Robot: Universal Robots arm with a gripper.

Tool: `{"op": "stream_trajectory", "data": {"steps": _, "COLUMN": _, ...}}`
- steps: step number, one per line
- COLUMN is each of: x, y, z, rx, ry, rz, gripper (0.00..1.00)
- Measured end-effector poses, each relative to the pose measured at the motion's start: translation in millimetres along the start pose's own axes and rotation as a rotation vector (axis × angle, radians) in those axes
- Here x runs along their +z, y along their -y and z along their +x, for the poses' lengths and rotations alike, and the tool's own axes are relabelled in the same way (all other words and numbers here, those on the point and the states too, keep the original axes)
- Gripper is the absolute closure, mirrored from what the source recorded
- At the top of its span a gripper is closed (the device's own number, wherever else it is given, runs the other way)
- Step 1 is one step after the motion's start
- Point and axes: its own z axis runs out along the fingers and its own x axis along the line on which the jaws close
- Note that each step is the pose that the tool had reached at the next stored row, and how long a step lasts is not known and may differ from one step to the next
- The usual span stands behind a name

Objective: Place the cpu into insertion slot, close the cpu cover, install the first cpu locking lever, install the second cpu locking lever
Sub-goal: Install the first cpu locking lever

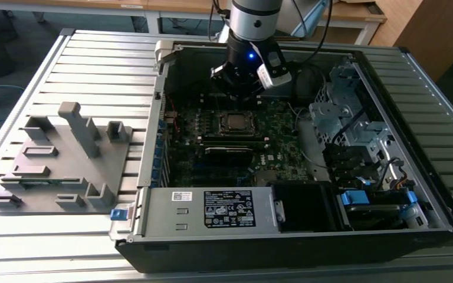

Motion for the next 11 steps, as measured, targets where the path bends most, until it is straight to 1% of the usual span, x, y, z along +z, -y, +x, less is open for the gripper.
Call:
{"op": "stream_trajectory", "data": {"steps": 4, "x": 0.1, "y": 0.1, "z": 3.1, "rx": 0.0, "ry": 0.0, "rz": 0.0, "gripper": 0.9}}
{"op": "stream_trajectory", "data": {"steps": 11, "x": 0.4, "y": 0.3, "z": 14.9, "rx": 0.0, "ry": 0.0007, "rz": 0.0, "gripper": 0.9}}
